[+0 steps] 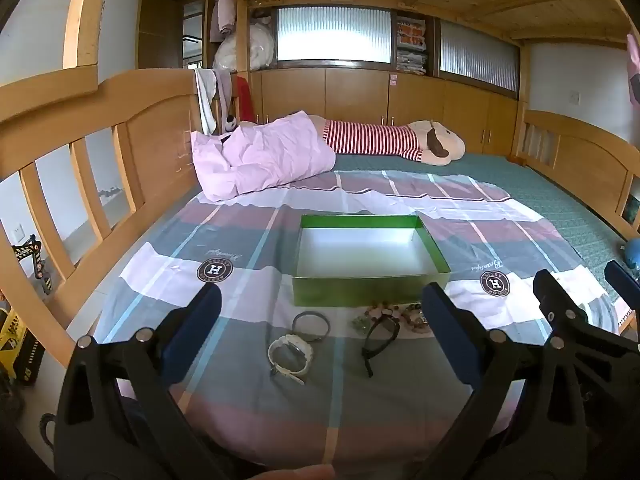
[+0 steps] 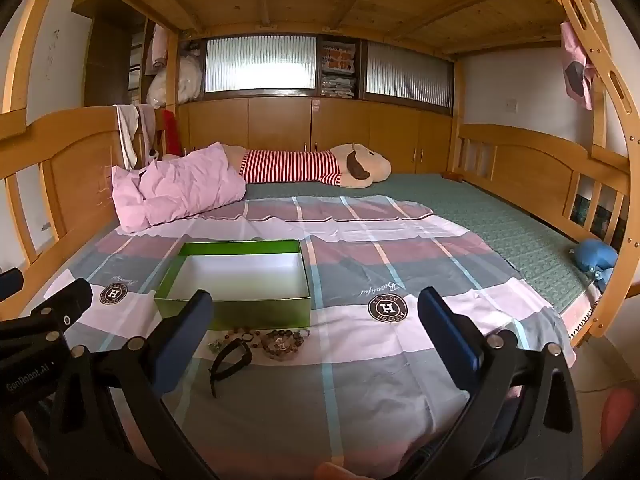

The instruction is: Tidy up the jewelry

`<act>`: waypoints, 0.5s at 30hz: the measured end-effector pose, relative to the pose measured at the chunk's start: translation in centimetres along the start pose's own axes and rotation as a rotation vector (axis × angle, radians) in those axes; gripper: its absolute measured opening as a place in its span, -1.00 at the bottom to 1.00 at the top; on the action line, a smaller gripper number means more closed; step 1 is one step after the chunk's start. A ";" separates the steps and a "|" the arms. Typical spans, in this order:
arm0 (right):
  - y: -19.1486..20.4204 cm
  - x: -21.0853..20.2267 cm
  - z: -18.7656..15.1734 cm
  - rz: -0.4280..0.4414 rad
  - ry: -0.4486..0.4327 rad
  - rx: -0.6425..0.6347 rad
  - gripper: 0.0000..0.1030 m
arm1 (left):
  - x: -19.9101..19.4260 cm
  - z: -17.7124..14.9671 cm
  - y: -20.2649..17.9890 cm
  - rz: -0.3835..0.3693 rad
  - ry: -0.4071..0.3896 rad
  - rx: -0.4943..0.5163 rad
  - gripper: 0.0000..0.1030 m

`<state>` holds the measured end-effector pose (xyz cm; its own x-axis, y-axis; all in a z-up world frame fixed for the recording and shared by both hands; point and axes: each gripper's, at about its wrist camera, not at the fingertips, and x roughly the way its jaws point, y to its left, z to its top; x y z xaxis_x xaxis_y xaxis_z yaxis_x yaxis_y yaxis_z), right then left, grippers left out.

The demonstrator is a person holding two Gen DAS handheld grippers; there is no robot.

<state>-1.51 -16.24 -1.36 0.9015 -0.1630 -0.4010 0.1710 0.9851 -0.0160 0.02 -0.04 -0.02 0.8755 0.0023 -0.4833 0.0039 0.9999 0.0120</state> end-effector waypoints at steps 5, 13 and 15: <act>0.1 0.0 0.1 0.001 0.003 0.003 0.95 | -0.2 0.0 -0.1 -0.004 -0.004 0.000 0.92; 0.3 -0.1 0.3 0.005 0.004 0.004 0.95 | 0.0 0.0 0.0 0.000 0.006 -0.003 0.92; 0.2 -0.1 0.2 0.006 0.005 0.005 0.95 | 0.0 0.0 0.0 0.000 0.006 -0.003 0.92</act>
<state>-1.43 -16.00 -1.15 0.9004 -0.1572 -0.4057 0.1680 0.9857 -0.0090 0.05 -0.06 0.00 0.8727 0.0025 -0.4882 0.0026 0.9999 0.0098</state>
